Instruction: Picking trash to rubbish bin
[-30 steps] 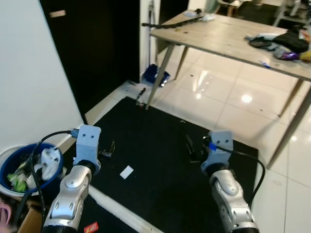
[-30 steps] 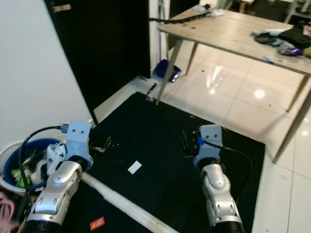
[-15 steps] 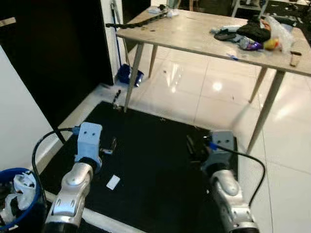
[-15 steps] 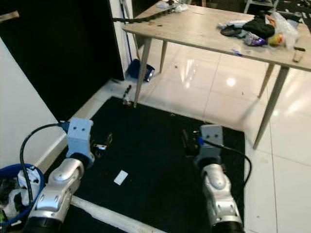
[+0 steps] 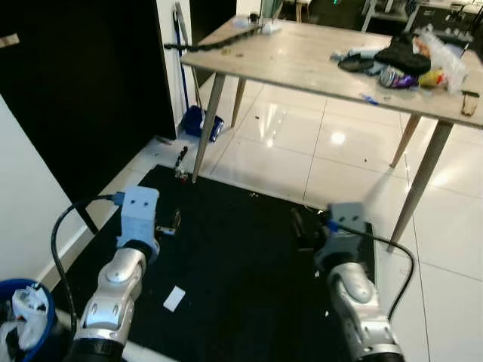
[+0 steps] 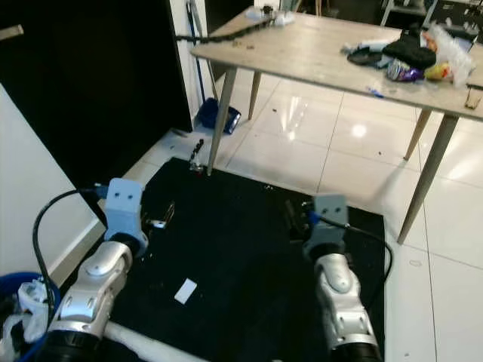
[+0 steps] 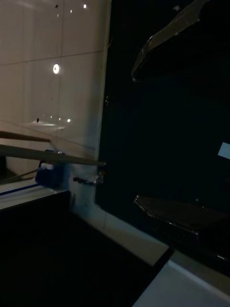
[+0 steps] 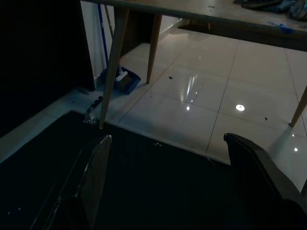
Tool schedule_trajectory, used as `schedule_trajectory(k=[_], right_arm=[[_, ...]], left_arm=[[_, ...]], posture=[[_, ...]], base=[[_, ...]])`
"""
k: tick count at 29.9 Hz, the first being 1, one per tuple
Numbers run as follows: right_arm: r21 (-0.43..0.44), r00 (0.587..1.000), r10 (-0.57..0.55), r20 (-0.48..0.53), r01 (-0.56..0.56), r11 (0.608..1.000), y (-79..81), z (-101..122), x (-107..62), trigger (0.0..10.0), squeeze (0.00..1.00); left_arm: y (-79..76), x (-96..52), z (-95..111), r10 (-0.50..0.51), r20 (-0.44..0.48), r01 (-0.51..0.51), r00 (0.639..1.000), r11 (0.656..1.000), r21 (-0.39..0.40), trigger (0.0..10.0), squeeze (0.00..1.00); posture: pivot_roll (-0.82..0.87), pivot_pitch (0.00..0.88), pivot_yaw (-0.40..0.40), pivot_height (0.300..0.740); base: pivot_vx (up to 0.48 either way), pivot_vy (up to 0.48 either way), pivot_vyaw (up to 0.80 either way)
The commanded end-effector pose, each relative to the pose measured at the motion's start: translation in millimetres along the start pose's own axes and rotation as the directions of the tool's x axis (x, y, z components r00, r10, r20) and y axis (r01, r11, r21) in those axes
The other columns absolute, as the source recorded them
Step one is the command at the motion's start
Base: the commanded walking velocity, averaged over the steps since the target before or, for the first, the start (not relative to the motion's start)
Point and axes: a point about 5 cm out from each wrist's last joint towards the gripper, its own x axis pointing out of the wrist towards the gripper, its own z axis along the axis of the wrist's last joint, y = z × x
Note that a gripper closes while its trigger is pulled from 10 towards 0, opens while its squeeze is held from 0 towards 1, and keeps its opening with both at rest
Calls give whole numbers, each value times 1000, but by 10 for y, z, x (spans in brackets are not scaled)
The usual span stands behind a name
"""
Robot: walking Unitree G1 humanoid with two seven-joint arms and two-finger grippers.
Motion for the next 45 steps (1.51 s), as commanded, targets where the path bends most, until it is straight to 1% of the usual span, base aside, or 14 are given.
schedule_trajectory(k=[1,10,18,23,33,39,45], right_arm=[[12,1000,20,-2,-20,1000,54,-17,-23,10000,0],[25,999,32,-9,-32,999,103,-21,-14,10000,0],[32,999,33,-18,-32,999,101,-25,4,10000,0],[30,999,38,-17,-38,999,114,-26,9,10000,0],[29,999,44,-6,-44,999,122,-14,10,10000,0],[25,999,48,-18,-48,999,127,-41,4,10000,0],[29,999,45,-15,-44,999,134,-34,31,10000,0]], left_arm=[[22,-43,-82,14,-27,-14,1000,1000,7,10000,0],[33,-44,-84,20,-26,-20,999,1000,8,10000,0],[53,-53,-58,33,-12,-33,999,999,11,10000,0],[57,-25,-33,43,-5,-43,999,999,7,10000,0],[77,-13,-14,44,1,-44,999,999,11,10000,0],[103,-34,-19,55,2,-55,998,998,18,10000,0],[124,-33,-4,57,4,-57,998,998,24,10000,0]], posture=[[-56,129,-1,740],[-56,132,-13,740],[-53,131,-26,740],[-51,129,-29,740],[-51,126,-31,740],[-38,129,-42,740],[-35,122,-29,740]], base=[[300,0,0],[297,0,0],[296,0,-713],[294,0,-743],[294,0,0],[295,0,0],[292,0,0]])
